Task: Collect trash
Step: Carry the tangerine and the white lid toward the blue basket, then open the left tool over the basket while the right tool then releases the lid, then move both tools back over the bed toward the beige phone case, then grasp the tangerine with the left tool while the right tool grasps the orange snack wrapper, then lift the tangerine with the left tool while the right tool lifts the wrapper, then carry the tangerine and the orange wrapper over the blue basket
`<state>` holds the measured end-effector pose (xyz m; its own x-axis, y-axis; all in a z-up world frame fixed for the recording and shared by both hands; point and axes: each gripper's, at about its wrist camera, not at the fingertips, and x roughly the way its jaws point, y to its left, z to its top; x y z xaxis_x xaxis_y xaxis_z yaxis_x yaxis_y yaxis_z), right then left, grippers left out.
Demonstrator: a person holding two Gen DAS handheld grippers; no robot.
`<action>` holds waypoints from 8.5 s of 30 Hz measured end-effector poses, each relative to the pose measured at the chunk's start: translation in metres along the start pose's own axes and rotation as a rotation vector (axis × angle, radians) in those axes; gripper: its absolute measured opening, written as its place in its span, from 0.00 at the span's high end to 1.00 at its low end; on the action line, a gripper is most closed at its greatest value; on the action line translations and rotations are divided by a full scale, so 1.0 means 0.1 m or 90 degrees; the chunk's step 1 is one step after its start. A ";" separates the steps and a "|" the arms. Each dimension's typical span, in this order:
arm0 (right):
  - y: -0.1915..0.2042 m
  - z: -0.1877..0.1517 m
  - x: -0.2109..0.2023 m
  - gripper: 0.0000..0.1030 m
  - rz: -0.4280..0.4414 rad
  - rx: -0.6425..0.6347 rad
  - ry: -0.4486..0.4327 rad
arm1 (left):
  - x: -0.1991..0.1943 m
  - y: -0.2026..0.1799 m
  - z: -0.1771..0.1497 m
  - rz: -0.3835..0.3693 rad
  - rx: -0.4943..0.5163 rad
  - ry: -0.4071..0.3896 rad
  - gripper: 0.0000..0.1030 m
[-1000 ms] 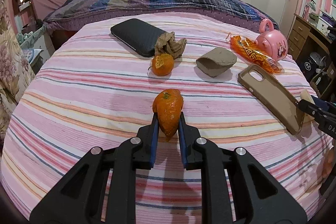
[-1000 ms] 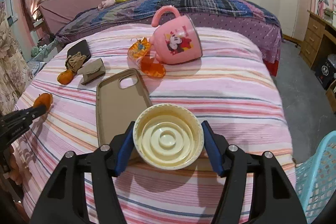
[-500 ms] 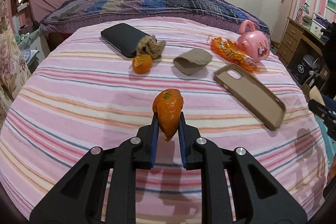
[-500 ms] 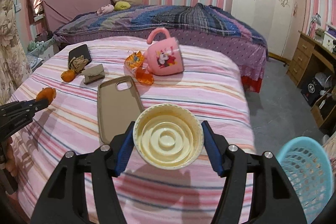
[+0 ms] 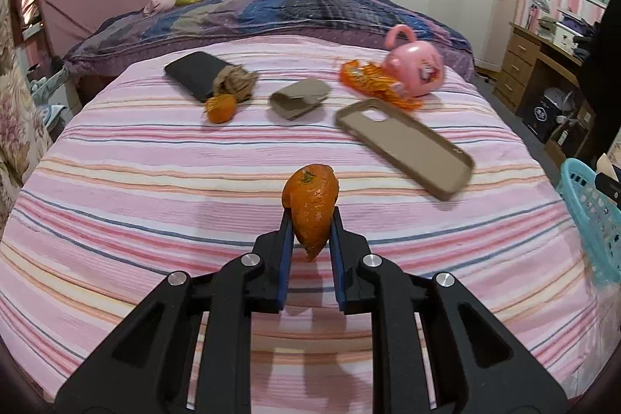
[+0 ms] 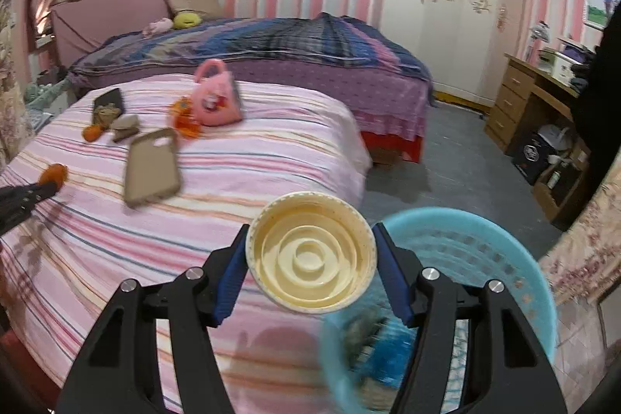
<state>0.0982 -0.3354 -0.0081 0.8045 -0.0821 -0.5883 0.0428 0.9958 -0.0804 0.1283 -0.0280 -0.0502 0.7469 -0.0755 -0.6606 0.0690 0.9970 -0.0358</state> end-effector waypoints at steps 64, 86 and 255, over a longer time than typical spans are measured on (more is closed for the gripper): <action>-1.70 -0.43 0.00 0.17 -0.134 0.167 0.008 | -0.19 -2.44 0.32 -0.124 0.100 -0.111 0.09; -0.17 0.29 0.34 0.11 -0.036 0.085 -0.030 | -0.16 -0.56 0.73 0.005 0.012 -0.147 0.05; 0.46 0.29 -0.38 0.95 0.099 -0.027 -0.156 | -0.37 -0.05 0.36 0.035 -0.056 -0.059 0.75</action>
<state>0.0866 -0.2852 0.0335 0.9191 0.0887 -0.3840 -0.1128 0.9928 -0.0405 0.1242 -0.0313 0.0008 0.8062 -0.0186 -0.5913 -0.0288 0.9971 -0.0706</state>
